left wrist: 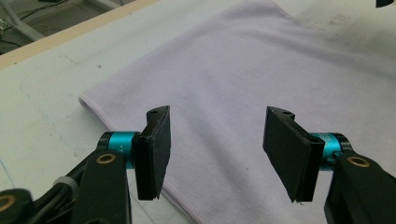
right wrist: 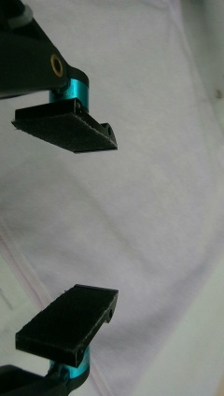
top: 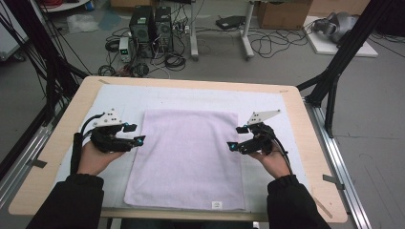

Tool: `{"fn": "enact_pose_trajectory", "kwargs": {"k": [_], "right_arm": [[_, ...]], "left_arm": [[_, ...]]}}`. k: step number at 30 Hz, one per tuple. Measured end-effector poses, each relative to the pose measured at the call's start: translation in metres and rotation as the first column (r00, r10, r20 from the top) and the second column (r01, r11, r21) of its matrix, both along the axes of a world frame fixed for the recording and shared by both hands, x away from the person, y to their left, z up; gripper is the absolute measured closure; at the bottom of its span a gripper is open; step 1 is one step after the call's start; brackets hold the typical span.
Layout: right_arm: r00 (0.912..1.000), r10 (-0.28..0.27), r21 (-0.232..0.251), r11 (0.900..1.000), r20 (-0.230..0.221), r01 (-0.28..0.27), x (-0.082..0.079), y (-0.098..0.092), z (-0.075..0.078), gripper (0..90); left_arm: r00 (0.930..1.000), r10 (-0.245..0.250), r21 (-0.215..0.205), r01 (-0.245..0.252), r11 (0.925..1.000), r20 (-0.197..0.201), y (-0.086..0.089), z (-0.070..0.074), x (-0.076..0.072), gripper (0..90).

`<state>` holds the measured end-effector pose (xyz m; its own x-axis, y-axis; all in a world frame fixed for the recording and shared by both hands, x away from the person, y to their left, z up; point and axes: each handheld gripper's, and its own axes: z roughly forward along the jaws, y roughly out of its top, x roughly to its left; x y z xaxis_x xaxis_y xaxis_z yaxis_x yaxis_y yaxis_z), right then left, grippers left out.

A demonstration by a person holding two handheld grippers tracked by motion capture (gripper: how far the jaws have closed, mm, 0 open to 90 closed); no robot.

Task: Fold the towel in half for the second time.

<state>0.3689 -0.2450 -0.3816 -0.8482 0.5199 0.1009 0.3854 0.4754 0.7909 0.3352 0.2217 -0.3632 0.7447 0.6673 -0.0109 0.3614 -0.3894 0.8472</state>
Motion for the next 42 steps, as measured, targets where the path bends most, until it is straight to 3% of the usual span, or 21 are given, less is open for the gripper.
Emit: {"fn": "enact_pose_trajectory", "kwargs": {"k": [7,10,12,15,16,20,22,24,26,28,30,32,35,37,39,40,42], "right_arm": [[0.9996,-0.007,-0.034,0.999,0.027,0.008,0.024,0.002,0.023,23.2],[0.9991,-0.030,-0.045,0.999,0.031,0.031,0.041,0.001,0.033,23.9],[0.9976,-0.062,-0.045,0.997,0.031,0.064,0.053,0.000,0.033,24.1],[0.9930,-0.118,-0.033,0.992,0.009,0.118,0.069,-0.007,0.022,26.3],[0.9915,-0.130,-0.045,0.990,-0.001,0.130,0.074,-0.009,0.016,26.6],[0.9836,-0.179,-0.098,0.979,-0.019,0.176,0.089,-0.012,-0.004,27.6],[0.9805,-0.195,-0.118,0.975,-0.025,0.191,0.095,-0.013,-0.014,28.9],[0.9766,-0.213,-0.129,0.970,-0.029,0.208,0.098,-0.012,-0.022,29.1],[0.9743,-0.224,-0.129,0.967,-0.028,0.218,0.100,-0.012,-0.030,29.9],[0.9709,-0.237,-0.143,0.963,-0.037,0.229,0.101,-0.012,-0.036,30.0],[0.9678,-0.249,-0.150,0.959,-0.037,0.241,0.101,-0.012,-0.042,30.0],[0.9624,-0.268,-0.141,0.955,-0.042,0.260,0.101,-0.015,-0.046,30.8],[0.9563,-0.285,-0.148,0.951,-0.067,0.273,0.102,-0.017,-0.055,31.2],[0.9573,-0.279,-0.152,0.952,-0.077,0.265,0.102,-0.017,-0.059,31.9],[0.9604,-0.274,-0.157,0.952,-0.049,0.264,0.100,-0.015,-0.061,32.7],[0.9591,-0.279,-0.157,0.951,-0.050,0.268,0.100,-0.015,-0.061,34.3],[0.9637,-0.262,-0.165,0.954,-0.053,0.250,0.098,-0.014,-0.059,47.2]], "left_arm": [[0.9999,0.012,0.019,-0.012,0.9998,0.002,-0.001,0.017,0.025,44.9],[0.9989,0.047,0.015,-0.047,0.9988,0.006,0.001,0.024,0.042,45.4],[0.9970,0.077,0.002,-0.077,0.9970,-0.002,0.004,0.021,0.054,45.7],[0.9942,0.106,-0.024,-0.107,0.9940,-0.015,0.009,0.010,0.067,48.0],[0.9931,0.117,-0.008,-0.117,0.9931,-0.013,0.010,0.007,0.070,48.6],[0.9884,0.149,-0.007,-0.149,0.9888,-0.031,0.010,-0.005,0.083,49.0],[0.9860,0.157,0.003,-0.157,0.9875,-0.055,0.009,-0.012,0.088,50.3],[0.9817,0.176,0.024,-0.175,0.9843,-0.073,0.009,-0.023,0.092,52.5],[0.9750,0.197,0.015,-0.196,0.9804,-0.103,0.013,-0.036,0.094,52.8],[0.9654,0.209,0.059,-0.203,0.9775,-0.155,0.015,-0.049,0.097,52.2],[0.9615,0.213,0.080,-0.202,0.9762,-0.174,0.013,-0.054,0.099,50.9],[0.9610,0.217,0.064,-0.209,0.9757,-0.171,0.011,-0.056,0.101,50.9],[0.9541,0.233,0.055,-0.227,0.9723,-0.188,0.006,-0.061,0.104,50.7],[0.9468,0.241,0.063,-0.233,0.9704,-0.213,0.003,-0.067,0.106,50.8],[0.9393,0.246,0.096,-0.229,0.9686,-0.239,0.000,-0.075,0.107,54.1],[0.9454,0.249,0.110,-0.230,0.9670,-0.211,-0.001,-0.075,0.105,56.4],[0.9454,0.252,0.121,-0.231,0.9654,-0.207,-0.002,-0.075,0.104,59.0]]}}
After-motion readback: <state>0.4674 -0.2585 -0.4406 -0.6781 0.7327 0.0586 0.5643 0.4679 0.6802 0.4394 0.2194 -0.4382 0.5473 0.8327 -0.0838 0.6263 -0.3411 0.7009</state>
